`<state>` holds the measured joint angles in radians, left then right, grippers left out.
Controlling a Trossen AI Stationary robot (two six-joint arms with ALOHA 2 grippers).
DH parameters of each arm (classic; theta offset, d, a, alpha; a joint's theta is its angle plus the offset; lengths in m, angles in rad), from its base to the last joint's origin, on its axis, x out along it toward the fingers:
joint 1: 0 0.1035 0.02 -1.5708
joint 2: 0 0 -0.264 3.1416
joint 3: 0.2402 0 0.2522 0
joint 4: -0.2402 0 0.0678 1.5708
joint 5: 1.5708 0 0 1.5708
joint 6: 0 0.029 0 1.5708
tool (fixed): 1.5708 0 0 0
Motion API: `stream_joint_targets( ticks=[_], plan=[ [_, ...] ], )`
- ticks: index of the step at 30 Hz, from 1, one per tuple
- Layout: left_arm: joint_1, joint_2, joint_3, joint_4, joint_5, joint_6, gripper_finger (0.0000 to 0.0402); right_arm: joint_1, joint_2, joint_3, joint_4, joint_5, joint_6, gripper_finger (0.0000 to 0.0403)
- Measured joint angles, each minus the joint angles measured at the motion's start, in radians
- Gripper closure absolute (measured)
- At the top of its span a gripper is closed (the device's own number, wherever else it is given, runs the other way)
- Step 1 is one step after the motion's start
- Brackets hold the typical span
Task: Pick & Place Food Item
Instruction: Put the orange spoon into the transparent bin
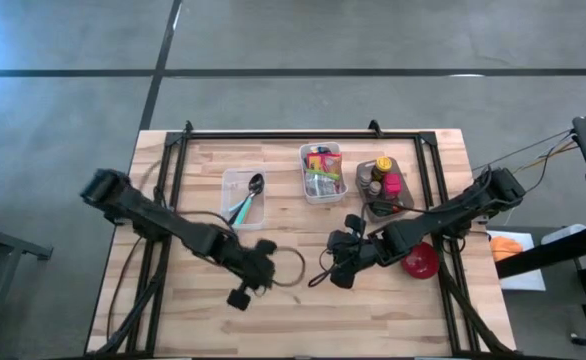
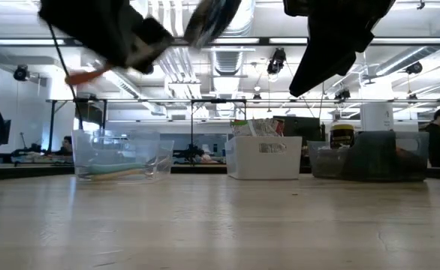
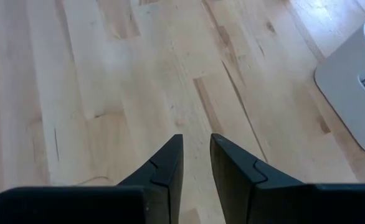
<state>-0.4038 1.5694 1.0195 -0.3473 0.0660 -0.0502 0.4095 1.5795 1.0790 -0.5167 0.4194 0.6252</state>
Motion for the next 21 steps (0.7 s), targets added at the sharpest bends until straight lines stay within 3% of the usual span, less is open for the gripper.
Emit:
stream_joint_targets(
  ticks=[3, 6, 10, 14, 21],
  plan=[
    [0.016, -0.114, 0.000, -0.090, -0.135, -0.128, 0.0400, 0.009, 0.000, 0.000, -0.001, 0.000, 0.002, 0.0326],
    [0.050, -0.243, 0.000, -0.223, -0.339, -0.312, 0.0400, 0.016, 0.000, 0.000, 0.001, 0.000, 0.003, 0.0326],
    [0.166, -0.385, -0.010, -0.407, -0.524, -0.568, 0.0400, 0.019, 0.000, 0.000, 0.019, 0.000, 0.003, 0.0326],
    [0.366, -0.453, -0.040, -0.464, -0.512, -0.660, 0.0401, 0.019, 0.000, 0.012, 0.029, 0.000, 0.003, 0.0326],
    [0.643, -0.417, -0.150, -0.439, -0.366, -0.638, 0.0401, 0.018, -0.001, 0.029, 0.030, 0.001, -0.002, 0.0326]
  ],
)
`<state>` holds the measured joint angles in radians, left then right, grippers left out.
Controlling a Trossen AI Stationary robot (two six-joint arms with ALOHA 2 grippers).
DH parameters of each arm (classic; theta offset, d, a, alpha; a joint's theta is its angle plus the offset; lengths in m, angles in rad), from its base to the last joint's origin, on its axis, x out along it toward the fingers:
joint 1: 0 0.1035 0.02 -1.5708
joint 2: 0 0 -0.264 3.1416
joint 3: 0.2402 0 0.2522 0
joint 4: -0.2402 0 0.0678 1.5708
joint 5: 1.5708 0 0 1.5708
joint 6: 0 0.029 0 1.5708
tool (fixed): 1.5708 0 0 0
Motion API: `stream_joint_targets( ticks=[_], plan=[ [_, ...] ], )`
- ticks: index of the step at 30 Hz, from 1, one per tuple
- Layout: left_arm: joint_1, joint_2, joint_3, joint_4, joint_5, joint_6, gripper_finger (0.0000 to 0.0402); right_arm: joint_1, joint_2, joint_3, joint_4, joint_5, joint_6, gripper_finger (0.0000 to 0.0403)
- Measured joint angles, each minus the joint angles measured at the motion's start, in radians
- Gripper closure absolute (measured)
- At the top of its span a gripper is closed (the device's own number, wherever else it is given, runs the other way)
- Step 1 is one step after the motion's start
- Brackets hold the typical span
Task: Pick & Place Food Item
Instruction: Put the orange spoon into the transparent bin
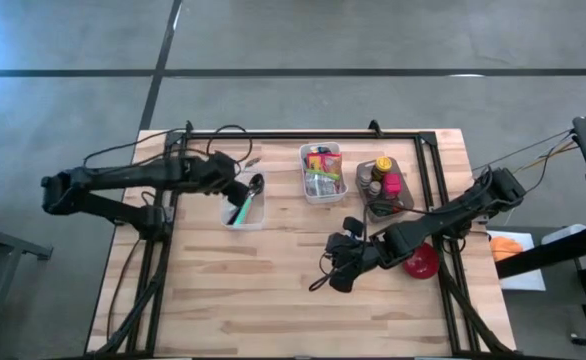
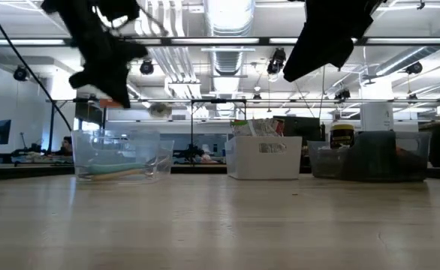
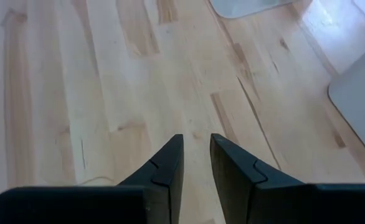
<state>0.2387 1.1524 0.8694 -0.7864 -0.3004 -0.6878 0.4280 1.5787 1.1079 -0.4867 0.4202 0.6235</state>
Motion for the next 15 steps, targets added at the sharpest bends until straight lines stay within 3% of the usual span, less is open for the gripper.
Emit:
stream_joint_targets(
  ticks=[15],
  plan=[
    [-0.015, 0.031, -0.238, 0.298, 0.108, -0.213, 0.0401, 0.000, 0.000, 0.000, -0.002, 0.001, -0.132, 0.0326]
  ],
)
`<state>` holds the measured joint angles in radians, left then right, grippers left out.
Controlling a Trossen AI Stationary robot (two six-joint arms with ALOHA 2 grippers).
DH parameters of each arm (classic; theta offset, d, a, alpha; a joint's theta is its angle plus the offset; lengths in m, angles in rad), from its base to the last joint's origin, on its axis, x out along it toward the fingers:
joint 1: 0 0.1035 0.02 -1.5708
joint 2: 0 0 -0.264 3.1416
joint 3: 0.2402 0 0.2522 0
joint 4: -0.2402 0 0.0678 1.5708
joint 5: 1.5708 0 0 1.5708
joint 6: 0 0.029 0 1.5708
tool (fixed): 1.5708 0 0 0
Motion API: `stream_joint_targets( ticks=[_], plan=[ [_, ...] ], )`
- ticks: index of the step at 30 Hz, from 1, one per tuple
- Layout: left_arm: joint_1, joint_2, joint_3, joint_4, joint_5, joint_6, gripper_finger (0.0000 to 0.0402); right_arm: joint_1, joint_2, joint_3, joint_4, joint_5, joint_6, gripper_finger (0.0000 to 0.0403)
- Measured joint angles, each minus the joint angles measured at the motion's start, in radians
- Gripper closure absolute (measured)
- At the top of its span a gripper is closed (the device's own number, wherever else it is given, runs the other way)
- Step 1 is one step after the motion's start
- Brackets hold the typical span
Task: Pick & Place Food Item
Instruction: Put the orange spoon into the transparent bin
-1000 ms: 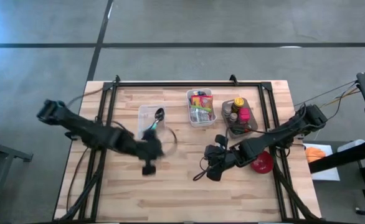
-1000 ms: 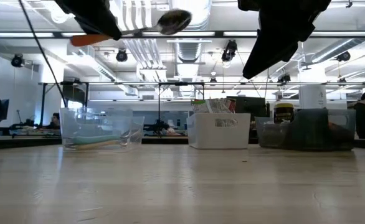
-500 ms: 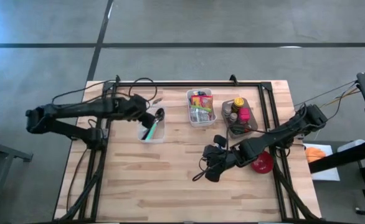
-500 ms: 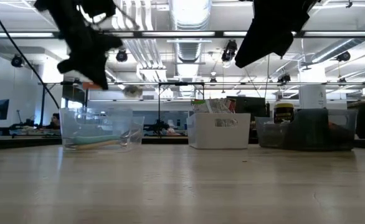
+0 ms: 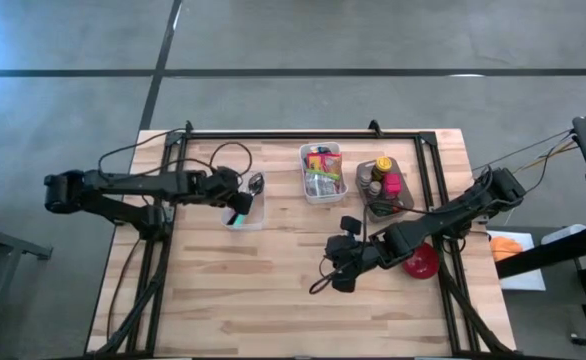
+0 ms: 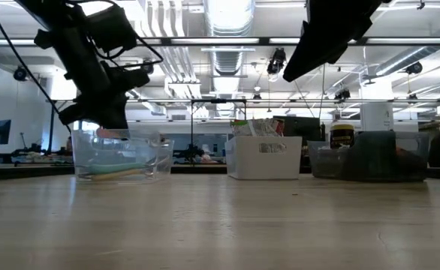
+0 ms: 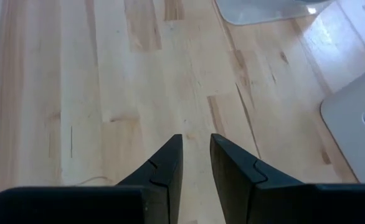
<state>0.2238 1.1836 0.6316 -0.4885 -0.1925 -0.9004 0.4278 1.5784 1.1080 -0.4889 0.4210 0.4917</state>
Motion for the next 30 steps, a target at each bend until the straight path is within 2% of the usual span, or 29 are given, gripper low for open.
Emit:
stream_joint_targets(
  ticks=[11, 22, 30],
  plan=[
    [-0.009, 0.014, -0.003, -0.001, -0.020, -0.024, 0.0401, 0.000, 0.000, -0.002, 0.000, -0.001, -0.105, 0.0326],
    [-0.009, 0.132, -0.002, 0.010, -0.014, -0.023, 0.0401, -0.001, 0.000, -0.002, 0.001, -0.001, -0.136, 0.0326],
    [-0.009, 0.142, -0.002, 0.040, -0.004, -0.019, 0.0401, -0.001, 0.000, -0.003, 0.000, -0.001, -0.138, 0.0326]
  ],
)
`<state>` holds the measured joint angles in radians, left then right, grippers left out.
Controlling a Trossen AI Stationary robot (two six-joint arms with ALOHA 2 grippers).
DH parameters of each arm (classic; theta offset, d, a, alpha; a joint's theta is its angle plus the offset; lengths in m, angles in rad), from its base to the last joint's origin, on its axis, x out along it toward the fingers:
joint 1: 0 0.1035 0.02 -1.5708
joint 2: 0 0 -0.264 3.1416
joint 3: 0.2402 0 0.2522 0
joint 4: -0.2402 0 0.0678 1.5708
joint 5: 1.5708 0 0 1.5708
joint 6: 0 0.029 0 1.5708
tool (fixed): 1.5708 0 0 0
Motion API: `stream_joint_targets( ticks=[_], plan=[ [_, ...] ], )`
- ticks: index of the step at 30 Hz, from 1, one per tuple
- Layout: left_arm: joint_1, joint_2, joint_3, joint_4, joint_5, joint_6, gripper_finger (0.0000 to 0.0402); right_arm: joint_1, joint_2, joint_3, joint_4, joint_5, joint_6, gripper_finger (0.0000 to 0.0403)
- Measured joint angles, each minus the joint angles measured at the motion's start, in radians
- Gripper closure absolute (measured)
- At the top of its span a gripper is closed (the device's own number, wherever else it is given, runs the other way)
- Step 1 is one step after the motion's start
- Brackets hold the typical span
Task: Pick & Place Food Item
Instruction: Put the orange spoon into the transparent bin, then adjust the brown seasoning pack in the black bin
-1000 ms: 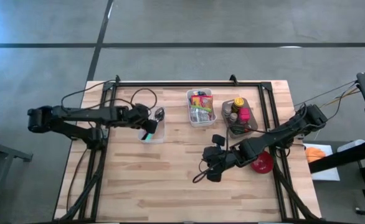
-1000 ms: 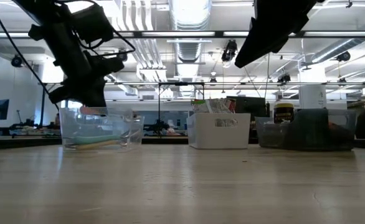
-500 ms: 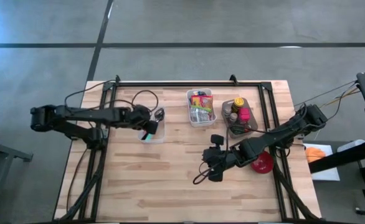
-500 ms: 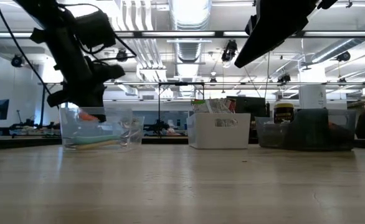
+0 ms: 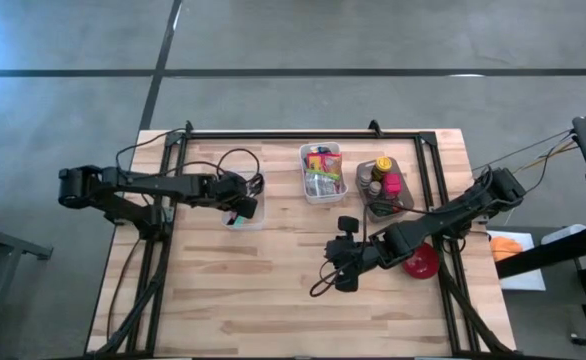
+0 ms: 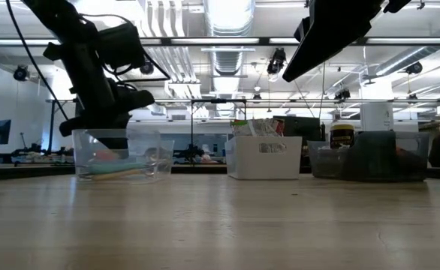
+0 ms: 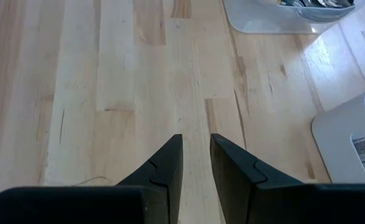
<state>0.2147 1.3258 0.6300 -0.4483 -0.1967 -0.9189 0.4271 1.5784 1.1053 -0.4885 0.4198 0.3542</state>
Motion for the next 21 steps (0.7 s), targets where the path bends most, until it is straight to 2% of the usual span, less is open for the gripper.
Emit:
stream_joint_targets(
  ticks=[5, 8, 17, 21],
  plan=[
    [0.000, 0.000, 0.000, 0.004, 0.033, 0.023, 0.0399, 0.000, 0.000, 0.000, -0.001, 0.000, 0.000, 0.0326],
    [0.000, -0.001, 0.000, 0.004, 0.059, 0.027, 0.0381, 0.000, 0.000, 0.000, -0.001, 0.000, 0.001, 0.0326],
    [0.000, -0.004, 0.006, 0.014, 0.078, 0.029, 0.0254, 0.000, 0.000, 0.000, 0.000, 0.000, 0.004, 0.0326],
    [0.000, -0.007, 0.043, 0.006, 0.086, 0.043, 0.0214, 0.000, 0.000, 0.000, 0.003, 0.000, -0.002, 0.0326]
  ],
)
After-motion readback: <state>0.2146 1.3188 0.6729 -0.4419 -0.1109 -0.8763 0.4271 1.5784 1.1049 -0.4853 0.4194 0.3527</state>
